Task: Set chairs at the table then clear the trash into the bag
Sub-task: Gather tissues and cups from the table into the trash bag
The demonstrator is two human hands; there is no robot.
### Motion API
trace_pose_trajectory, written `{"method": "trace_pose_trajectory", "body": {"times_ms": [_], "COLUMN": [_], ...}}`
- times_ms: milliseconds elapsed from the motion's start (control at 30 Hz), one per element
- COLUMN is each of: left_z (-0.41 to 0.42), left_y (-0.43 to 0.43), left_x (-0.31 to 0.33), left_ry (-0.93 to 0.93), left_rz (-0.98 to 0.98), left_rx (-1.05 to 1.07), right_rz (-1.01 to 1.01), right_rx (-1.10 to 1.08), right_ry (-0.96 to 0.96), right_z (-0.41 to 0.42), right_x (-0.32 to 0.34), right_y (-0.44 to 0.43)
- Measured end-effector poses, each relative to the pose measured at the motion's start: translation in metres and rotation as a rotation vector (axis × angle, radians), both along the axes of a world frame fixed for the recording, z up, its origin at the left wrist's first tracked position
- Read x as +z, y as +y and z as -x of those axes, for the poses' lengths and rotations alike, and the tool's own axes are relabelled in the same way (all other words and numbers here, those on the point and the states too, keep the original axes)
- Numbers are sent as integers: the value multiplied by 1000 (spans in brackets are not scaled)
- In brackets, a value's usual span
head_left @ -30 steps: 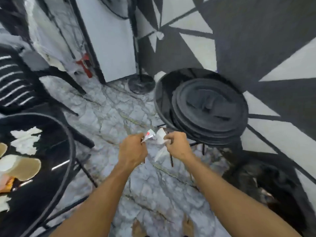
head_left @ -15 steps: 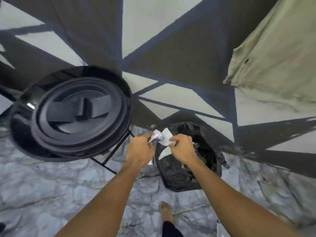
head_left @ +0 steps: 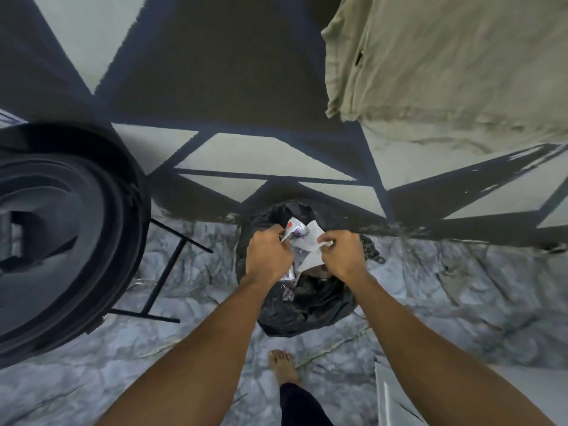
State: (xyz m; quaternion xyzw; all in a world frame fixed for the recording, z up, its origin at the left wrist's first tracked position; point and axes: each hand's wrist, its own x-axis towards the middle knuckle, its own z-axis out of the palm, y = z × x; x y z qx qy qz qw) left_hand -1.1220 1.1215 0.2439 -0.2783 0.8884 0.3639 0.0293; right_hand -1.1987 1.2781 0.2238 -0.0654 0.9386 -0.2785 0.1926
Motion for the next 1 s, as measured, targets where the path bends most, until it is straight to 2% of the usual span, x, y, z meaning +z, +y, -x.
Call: {"method": "trace_pose_trajectory", "body": {"times_ms": [167,267,533,767,1000], "left_z": [17,12,-58,-199,-412], "left_y": [14,9,-51,-128,-209], "left_x": [-4,-8,-1,24,44], "left_ry": [-136,-148,-102,-83,-54], "left_rz": [26,23,11,55,69], "left_rx": [-89,-99,-5,203,561], "right_rz": [-10,2,7,47,59], "right_rx": [-4,-1,306,618,1011], "right_ry": [4,-42,-123,-95,-43], "right_z": [13,11,-31,-133,-321], "right_x": [-1,-2,6,33,64], "right_y": [10,12,-57,-171,-300]}}
